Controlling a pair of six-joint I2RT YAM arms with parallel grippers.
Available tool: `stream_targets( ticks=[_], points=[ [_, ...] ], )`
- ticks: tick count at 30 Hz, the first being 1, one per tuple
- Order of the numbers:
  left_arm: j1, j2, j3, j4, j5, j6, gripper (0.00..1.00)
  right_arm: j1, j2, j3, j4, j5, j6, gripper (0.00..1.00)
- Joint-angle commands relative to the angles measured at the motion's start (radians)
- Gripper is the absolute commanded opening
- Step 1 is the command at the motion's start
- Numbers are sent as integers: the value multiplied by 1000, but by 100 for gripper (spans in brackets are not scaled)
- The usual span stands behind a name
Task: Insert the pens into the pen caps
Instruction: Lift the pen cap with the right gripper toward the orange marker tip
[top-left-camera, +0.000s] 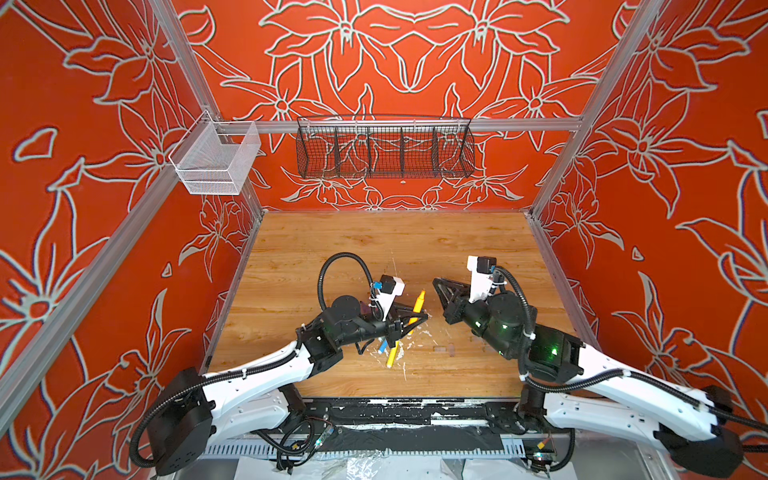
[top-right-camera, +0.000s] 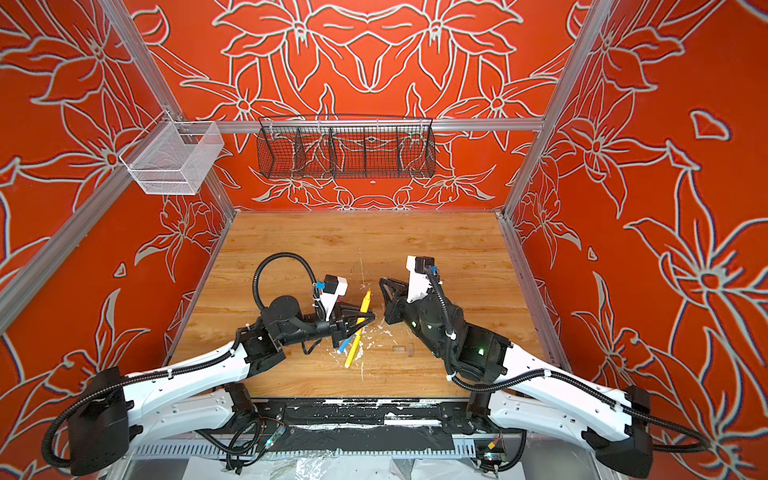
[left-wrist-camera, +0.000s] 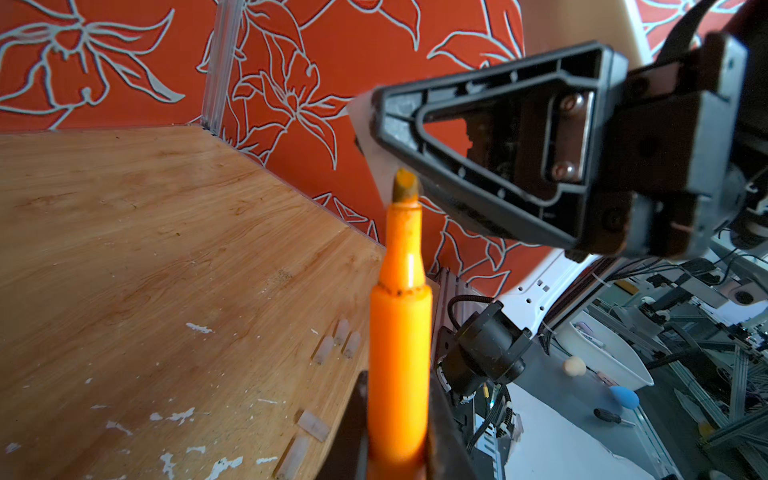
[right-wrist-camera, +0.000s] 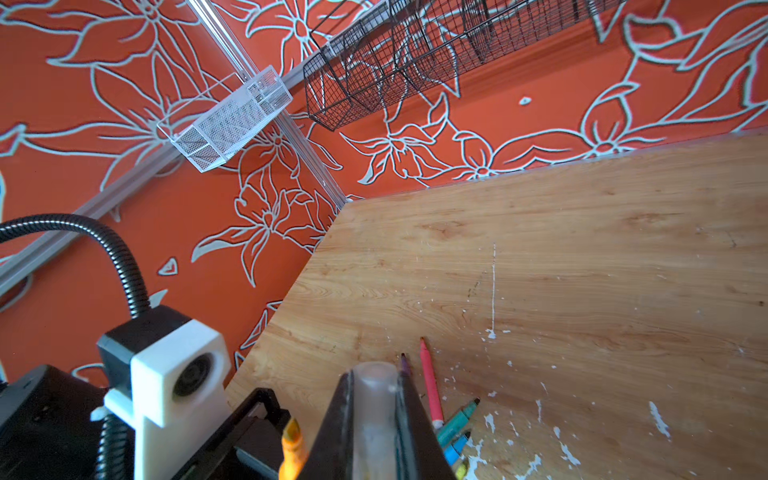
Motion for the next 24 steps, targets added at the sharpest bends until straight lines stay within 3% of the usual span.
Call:
stream_targets(
  ticks=[1, 24],
  points=[
    [-9, 22, 44, -61, -38, 15, 0, -25, 43, 30, 89, -73, 0, 5],
    [-12, -13, 41, -119, -128, 45, 0, -57, 65, -33, 219, -129, 24, 4]
  ],
)
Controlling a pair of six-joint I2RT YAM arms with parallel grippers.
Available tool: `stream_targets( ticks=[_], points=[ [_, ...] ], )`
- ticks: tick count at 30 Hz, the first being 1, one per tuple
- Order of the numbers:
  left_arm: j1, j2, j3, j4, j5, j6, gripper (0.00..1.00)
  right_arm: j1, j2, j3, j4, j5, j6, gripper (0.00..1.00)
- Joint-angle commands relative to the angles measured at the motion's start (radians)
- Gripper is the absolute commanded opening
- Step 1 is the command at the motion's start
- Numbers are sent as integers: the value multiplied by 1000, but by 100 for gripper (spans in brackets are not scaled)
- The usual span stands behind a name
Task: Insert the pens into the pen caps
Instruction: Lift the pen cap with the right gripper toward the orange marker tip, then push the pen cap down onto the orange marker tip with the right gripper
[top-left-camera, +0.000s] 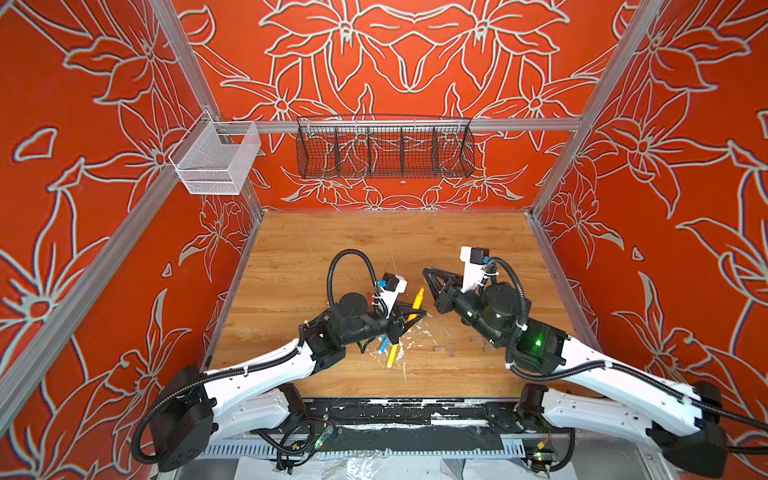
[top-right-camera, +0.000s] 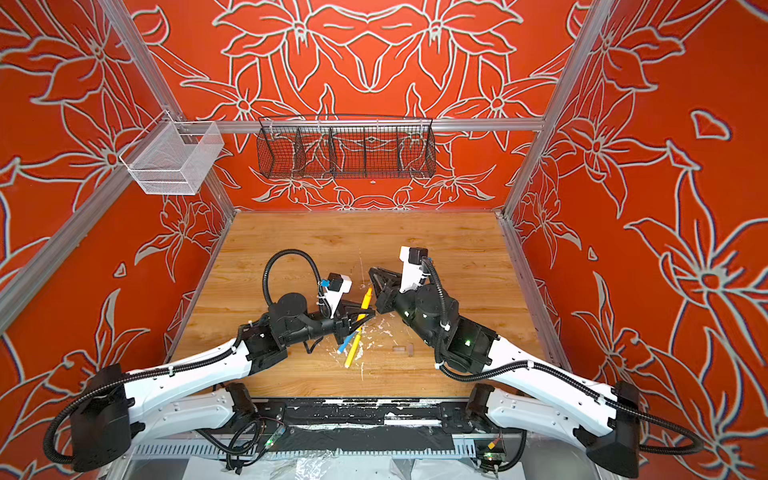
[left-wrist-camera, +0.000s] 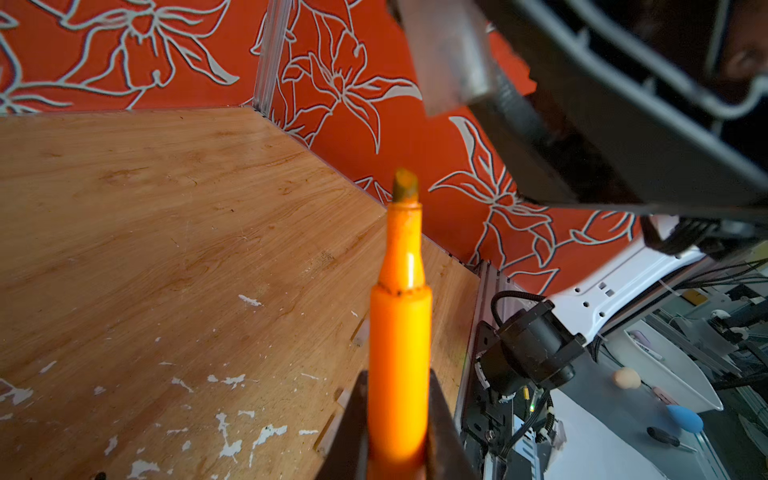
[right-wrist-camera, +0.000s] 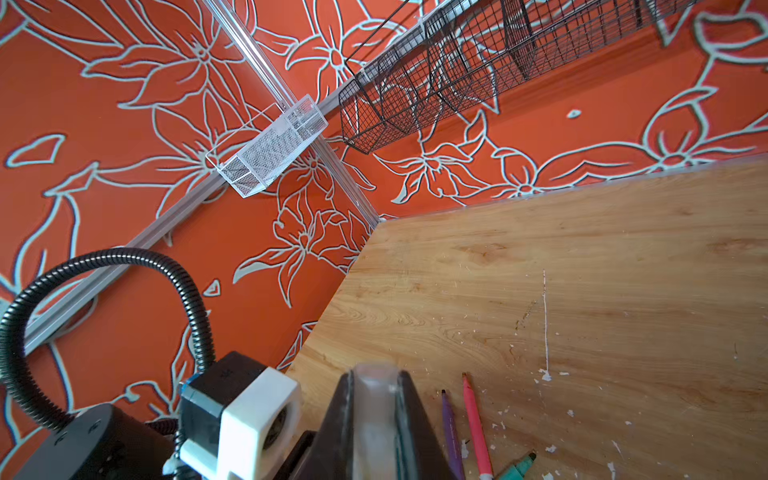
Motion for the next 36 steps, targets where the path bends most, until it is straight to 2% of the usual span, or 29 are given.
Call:
stream_targets(
  ticks=[1, 17, 27, 31, 36],
  points=[
    [-6, -25, 5, 5, -10, 9, 0, -3, 3, -20, 39, -18, 20, 4],
    [-6, -25, 3, 7, -20, 2, 0, -3, 36, -59, 99, -26, 41, 3],
    [1, -33, 3, -16, -79, -37, 0, -3, 18, -150, 155, -61, 111, 0],
    [12, -34, -8, 9, -59, -70, 0, 9, 28, -234, 279, -90, 175, 0],
    [21, -36, -15, 22, -47, -86, 0, 94, 49, -310, 422, -25, 203, 0]
  ],
)
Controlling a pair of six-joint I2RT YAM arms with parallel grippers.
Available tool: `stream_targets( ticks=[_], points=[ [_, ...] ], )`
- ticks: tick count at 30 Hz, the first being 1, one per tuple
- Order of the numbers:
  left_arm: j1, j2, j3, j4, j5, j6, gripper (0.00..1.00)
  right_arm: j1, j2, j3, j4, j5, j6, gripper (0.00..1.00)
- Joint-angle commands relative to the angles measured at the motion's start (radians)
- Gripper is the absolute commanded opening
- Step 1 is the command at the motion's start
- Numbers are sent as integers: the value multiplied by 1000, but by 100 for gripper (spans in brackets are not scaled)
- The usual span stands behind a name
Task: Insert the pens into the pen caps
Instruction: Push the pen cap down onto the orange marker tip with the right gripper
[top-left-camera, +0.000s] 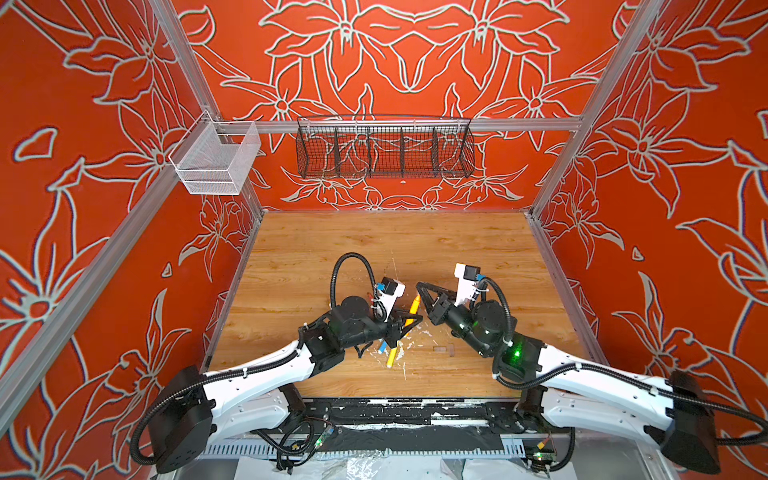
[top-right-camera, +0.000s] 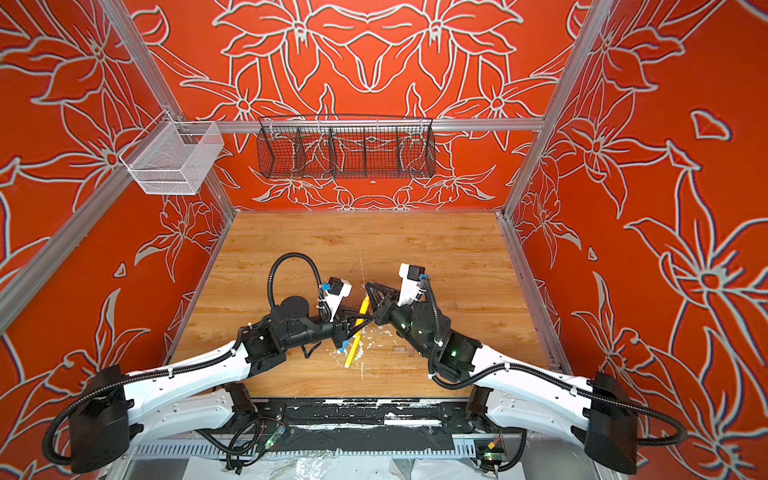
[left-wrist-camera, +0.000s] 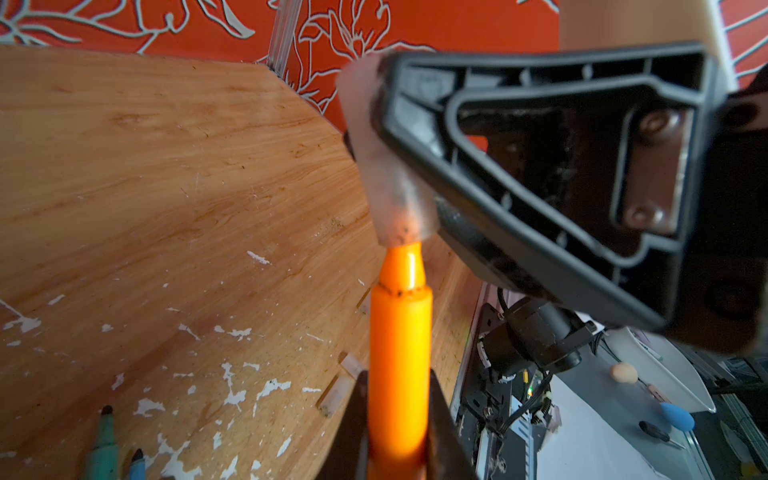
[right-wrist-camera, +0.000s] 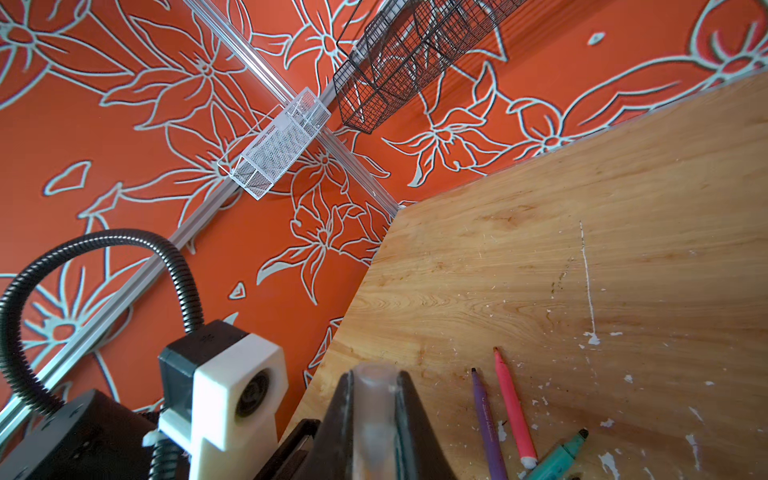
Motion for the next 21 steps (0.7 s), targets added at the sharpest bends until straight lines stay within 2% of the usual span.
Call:
stream_targets(
  ticks=[1, 4, 11, 16, 21],
  points=[
    [23, -26, 15, 89, -24, -32, 0, 69, 26, -42, 77, 0, 47, 0],
    [35, -24, 9, 103, -6, -52, 0, 96, 40, -79, 153, 19, 57, 0],
    [51, -39, -25, 170, 27, -87, 0, 123, 80, -78, 187, 37, 50, 2],
    [51, -67, -46, 174, 2, -68, 0, 131, 81, -63, 160, 57, 21, 23],
    [51, -67, -44, 165, 3, -42, 0, 132, -2, -35, 24, 100, -18, 39]
  ],
)
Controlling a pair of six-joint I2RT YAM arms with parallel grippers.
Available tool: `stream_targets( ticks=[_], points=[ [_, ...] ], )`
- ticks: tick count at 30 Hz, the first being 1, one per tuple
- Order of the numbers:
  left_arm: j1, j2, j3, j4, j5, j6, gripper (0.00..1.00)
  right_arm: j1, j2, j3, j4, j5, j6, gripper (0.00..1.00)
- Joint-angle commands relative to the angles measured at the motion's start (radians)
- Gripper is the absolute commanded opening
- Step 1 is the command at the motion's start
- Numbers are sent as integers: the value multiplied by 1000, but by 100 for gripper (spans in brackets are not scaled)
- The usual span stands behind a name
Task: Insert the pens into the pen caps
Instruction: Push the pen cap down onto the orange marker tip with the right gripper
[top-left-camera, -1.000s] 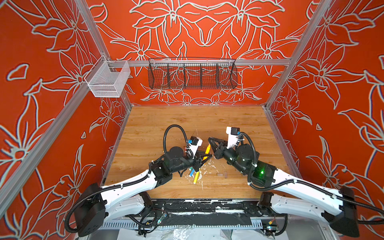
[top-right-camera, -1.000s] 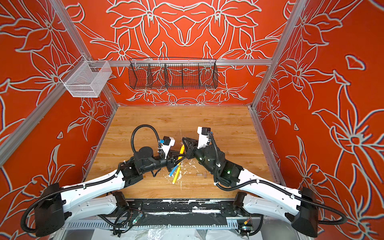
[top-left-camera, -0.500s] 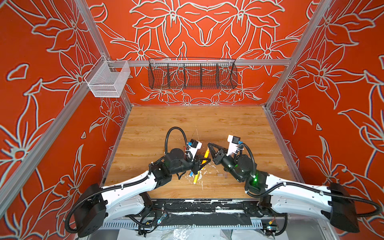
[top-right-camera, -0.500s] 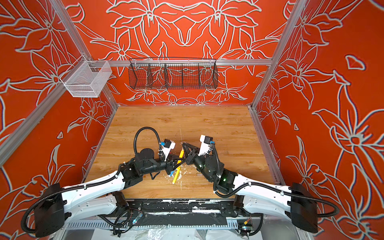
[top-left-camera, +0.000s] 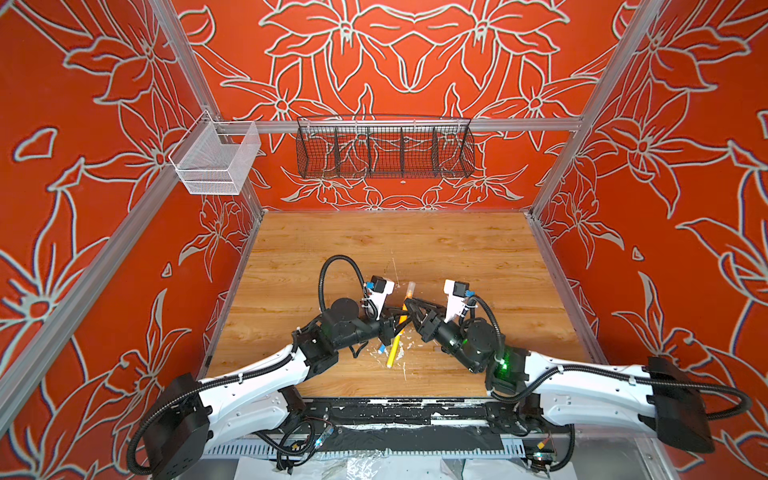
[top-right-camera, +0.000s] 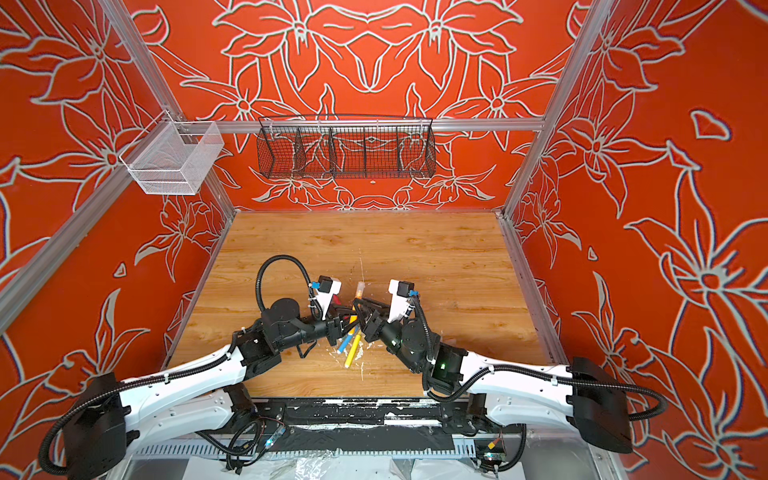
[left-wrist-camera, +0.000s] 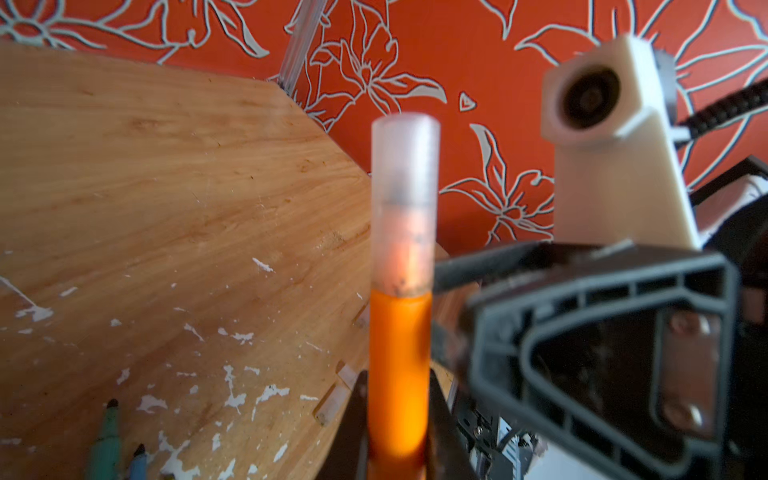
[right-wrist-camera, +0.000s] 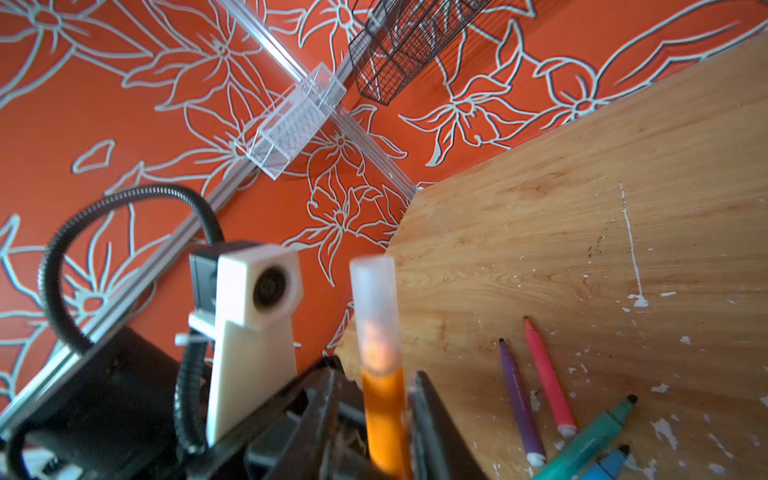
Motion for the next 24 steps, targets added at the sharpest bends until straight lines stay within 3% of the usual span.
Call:
stream_targets(
  ticks=[1, 8, 11, 14, 22, 24],
  points=[
    [5, -15, 20, 70, -7, 30, 0, 2, -68, 44, -134, 11, -34, 41],
    [5, 16, 34, 74, 54, 94, 0, -13, -142, 211, -443, 21, -118, 53],
    [3, 29, 48, 61, 81, 117, 0, -69, -123, 297, -543, -35, -115, 54],
    [3, 41, 60, 46, 83, 127, 0, -127, -92, 343, -569, -121, -116, 54],
    [3, 38, 60, 42, 75, 128, 0, -162, -35, 387, -601, -130, -111, 54],
    [3, 37, 61, 39, 75, 129, 0, -172, -15, 397, -596, -163, -107, 49]
  ],
)
